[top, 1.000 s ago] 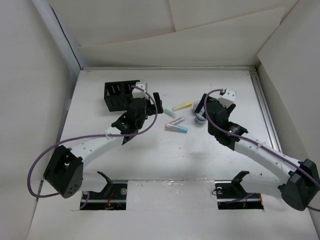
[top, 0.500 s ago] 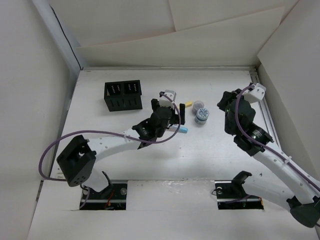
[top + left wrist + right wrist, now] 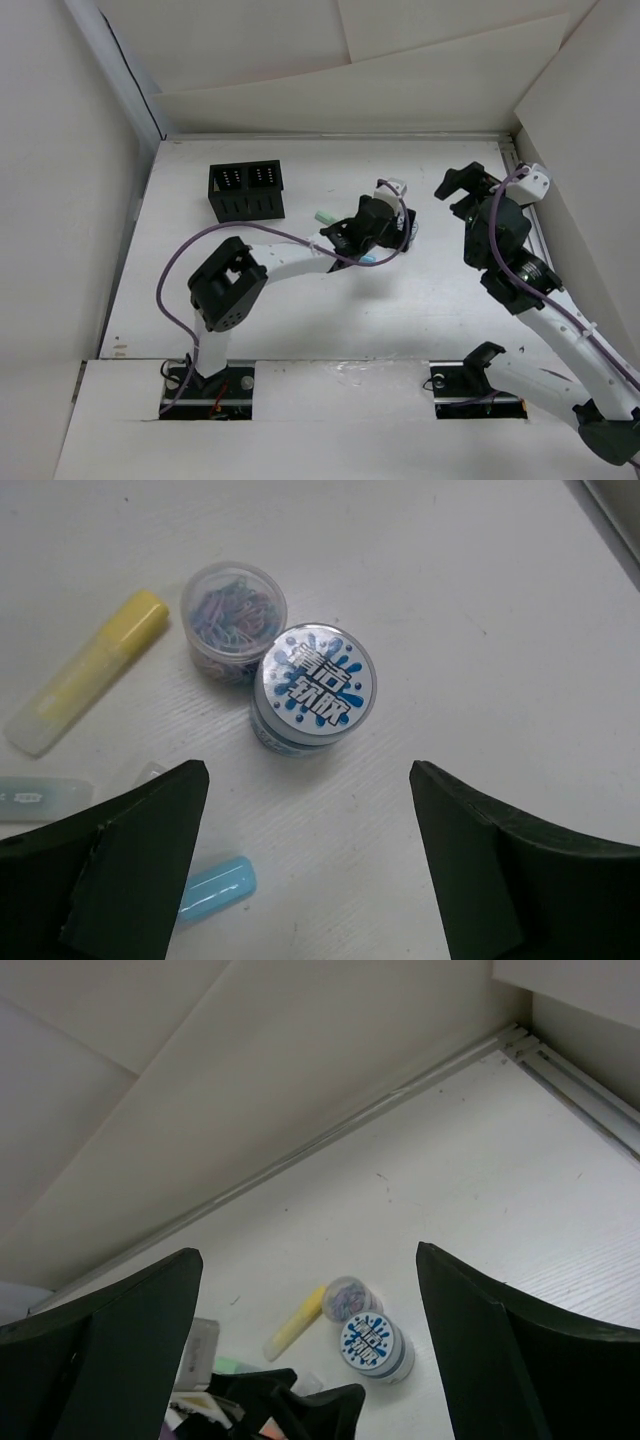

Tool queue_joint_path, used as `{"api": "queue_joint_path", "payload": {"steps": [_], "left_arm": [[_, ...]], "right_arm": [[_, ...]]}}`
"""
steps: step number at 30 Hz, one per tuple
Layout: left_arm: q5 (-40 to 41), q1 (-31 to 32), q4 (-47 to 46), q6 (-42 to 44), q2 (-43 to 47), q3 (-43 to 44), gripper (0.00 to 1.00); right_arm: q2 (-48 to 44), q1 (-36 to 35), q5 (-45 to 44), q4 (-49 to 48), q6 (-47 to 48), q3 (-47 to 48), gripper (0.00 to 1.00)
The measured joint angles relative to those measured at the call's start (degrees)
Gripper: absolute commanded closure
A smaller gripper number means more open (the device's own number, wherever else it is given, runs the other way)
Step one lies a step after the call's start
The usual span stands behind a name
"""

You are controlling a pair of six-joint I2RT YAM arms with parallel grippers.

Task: Sort the stationery into containers
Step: Pick up the stationery from the center of the board.

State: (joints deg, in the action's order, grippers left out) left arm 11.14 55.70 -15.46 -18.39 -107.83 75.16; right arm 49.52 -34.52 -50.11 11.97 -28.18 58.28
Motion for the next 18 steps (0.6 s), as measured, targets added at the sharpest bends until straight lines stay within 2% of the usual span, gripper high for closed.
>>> {"api": "queue_joint_path", "payload": {"steps": [4, 11, 18], "left_arm": [[0.6, 1.1, 3.8, 0.3, -5.4, 6.0, 0.13], [1.4, 2.1, 9.3, 1.4, -13.1, 15.9, 0.13], [4.1, 2.0, 13.0, 2.7, -18.1, 21.1, 0.13]], "right_arm": [[0.1, 1.2, 2.4, 0.0, 0.2, 0.0, 0.01], [0.6, 1.6, 4.8, 0.1, 0.3, 0.0, 0.01], [0.1, 1.9, 6.3, 0.1, 0.8, 0.0, 0.01]]}}
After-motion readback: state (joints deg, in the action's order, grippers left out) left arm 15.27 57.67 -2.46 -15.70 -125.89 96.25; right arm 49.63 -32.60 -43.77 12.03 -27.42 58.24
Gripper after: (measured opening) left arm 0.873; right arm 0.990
